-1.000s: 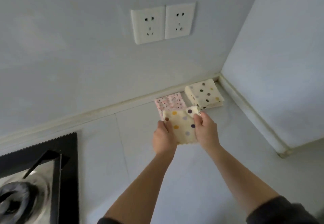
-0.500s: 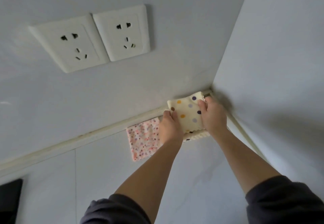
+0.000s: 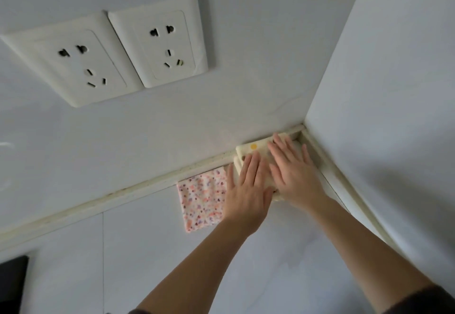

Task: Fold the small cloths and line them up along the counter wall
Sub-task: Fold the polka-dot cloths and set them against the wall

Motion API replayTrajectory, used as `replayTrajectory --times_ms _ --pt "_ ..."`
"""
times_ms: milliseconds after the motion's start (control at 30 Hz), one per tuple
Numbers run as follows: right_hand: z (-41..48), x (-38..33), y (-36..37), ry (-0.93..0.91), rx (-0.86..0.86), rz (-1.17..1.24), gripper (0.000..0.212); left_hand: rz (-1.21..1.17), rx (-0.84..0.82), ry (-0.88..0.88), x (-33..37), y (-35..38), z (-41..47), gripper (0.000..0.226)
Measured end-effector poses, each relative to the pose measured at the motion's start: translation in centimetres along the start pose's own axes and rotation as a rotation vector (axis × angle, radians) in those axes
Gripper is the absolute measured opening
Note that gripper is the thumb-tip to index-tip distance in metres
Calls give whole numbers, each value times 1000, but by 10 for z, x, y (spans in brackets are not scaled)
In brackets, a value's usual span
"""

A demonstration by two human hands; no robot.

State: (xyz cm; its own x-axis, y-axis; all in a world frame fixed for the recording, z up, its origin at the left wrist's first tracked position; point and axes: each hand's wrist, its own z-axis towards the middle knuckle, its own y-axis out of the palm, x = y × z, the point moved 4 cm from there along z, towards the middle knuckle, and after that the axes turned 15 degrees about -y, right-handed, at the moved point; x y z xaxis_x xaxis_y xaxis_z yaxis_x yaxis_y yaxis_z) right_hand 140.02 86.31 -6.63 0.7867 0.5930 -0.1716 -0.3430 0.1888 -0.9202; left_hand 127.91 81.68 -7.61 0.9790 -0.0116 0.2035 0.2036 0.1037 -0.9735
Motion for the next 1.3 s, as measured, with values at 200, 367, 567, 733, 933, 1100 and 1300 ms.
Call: replayTrajectory --times_ms 200,367,567,733,933,1100,1300 --pt "-8 8 25 18 -361 11 71 166 -233 -33 -3 21 -4 70" --pt "1 -5 9 39 -428 -74 85 180 -291 -48 -1 -7 0 71" --pt "10 -9 -25 47 -332 -32 60 52 -217 -68 -14 -29 3 95" --pt "23 -18 -27 -21 -474 61 54 -19 -196 -142 -27 -20 -13 99" --pt "8 -11 -26 170 -321 171 53 -754 -280 -699 -39 -31 7 32" --pt "0 -6 -19 210 -370 239 55 -939 -448 -843 -30 -31 21 30" --pt "-1 -4 -28 209 -291 377 55 -824 -361 -777 -19 -36 31 16"
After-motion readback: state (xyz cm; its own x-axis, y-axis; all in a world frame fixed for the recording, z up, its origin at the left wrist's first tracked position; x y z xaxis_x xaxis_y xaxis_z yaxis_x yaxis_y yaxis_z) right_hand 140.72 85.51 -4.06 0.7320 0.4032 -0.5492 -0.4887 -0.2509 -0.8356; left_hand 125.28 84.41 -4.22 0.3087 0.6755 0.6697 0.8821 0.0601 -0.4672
